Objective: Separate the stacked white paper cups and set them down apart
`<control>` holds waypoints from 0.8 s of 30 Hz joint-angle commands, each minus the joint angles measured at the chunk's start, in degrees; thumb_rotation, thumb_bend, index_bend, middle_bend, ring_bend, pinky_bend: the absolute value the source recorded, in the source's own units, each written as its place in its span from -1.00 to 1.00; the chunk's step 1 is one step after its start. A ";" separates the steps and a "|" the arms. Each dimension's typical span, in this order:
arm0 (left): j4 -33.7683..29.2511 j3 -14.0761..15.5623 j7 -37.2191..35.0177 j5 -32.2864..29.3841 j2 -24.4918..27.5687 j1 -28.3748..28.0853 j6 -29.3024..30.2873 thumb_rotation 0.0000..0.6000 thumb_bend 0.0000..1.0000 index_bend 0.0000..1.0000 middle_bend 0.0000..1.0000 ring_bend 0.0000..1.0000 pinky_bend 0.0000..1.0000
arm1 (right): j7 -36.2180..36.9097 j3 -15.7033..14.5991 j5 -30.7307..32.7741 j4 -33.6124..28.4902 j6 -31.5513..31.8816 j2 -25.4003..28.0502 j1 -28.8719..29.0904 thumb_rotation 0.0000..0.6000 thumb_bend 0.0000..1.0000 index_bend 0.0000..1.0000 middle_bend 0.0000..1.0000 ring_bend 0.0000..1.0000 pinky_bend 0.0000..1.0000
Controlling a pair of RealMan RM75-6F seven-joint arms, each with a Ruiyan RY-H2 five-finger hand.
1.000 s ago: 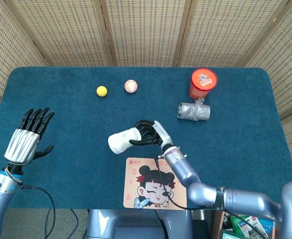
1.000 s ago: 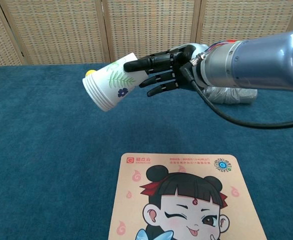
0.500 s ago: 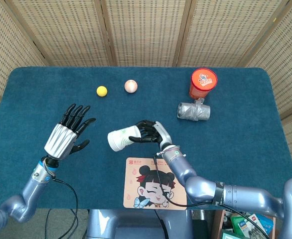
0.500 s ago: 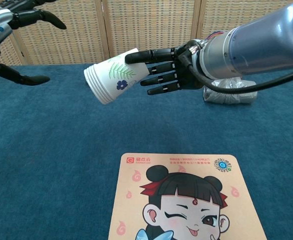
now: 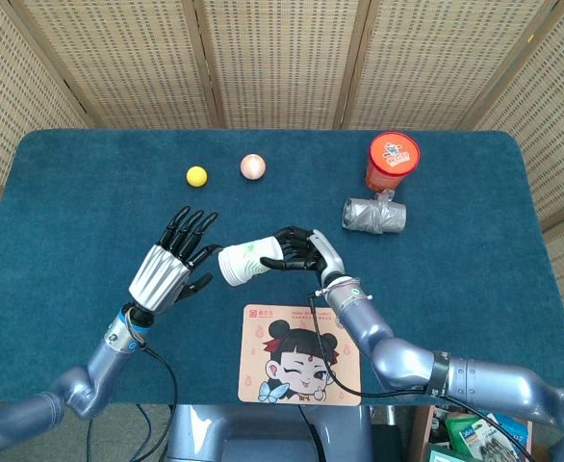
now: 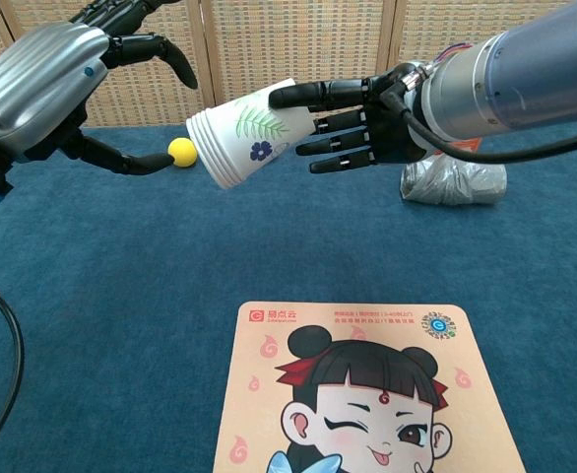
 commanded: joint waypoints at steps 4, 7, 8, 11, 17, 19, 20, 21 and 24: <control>1.86 -1.33 -0.29 -1.68 -3.00 -1.70 0.57 1.00 -0.53 -0.19 -1.00 -1.00 -1.00 | 0.16 -0.29 -0.52 -0.52 -0.43 0.60 -0.62 1.00 -0.05 0.15 0.26 -0.01 0.13; 2.83 -1.59 -0.45 -2.22 -4.26 -2.63 0.49 1.00 -0.45 -0.14 -1.00 -1.00 -1.00 | 0.42 -0.43 -0.78 -0.49 -0.86 0.72 -0.88 1.00 -0.05 0.15 0.26 -0.01 0.13; 3.00 -1.61 -0.45 -2.29 -4.46 -2.84 0.42 1.00 -0.45 -0.13 -1.00 -1.00 -1.00 | 0.47 -0.46 -0.84 -0.48 -0.96 0.75 -0.92 1.00 -0.04 0.15 0.26 -0.01 0.13; 3.51 -1.71 -0.28 -2.43 -4.99 -3.42 0.37 1.00 -0.45 -0.09 -1.00 -1.00 -1.00 | 0.61 -0.51 -0.99 -0.44 -1.22 0.84 -1.04 1.00 -0.04 0.15 0.26 -0.01 0.13; 4.04 -1.61 -0.15 -2.87 -6.07 -4.41 0.29 1.00 -0.45 -0.05 -1.00 -1.00 -1.00 | 0.88 -0.69 -1.54 -0.41 -1.83 1.28 -1.40 1.00 -0.04 0.15 0.27 -0.01 0.13; 4.36 -1.69 0.02 -3.14 -6.51 -4.64 0.53 1.00 -0.40 -0.03 -1.00 -1.00 -1.00 | 0.99 -0.76 -1.74 -0.34 -2.07 1.51 -1.55 1.00 -0.04 0.15 0.27 -0.01 0.13; 4.45 -1.71 -0.06 -3.35 -6.69 -4.72 0.56 1.00 -0.38 -0.03 -1.00 -1.00 -1.00 | 1.00 -0.84 -1.83 -0.29 -2.19 1.64 -1.62 1.00 -0.04 0.15 0.27 -0.01 0.13; 4.60 -1.75 -0.14 -3.61 -6.88 -4.83 0.59 1.00 -0.34 -0.02 -1.00 -1.00 -1.00 | 0.95 -1.00 -1.96 -0.17 -2.28 1.80 -1.68 1.00 -0.04 0.15 0.27 -0.01 0.13; 5.16 -1.92 -0.28 -4.10 -7.40 -5.23 0.68 1.00 -0.29 -0.01 -1.00 -1.00 -1.00 | 1.23 -1.19 -2.06 0.36 -2.77 2.12 -1.99 1.00 -0.04 0.15 0.27 -0.01 0.13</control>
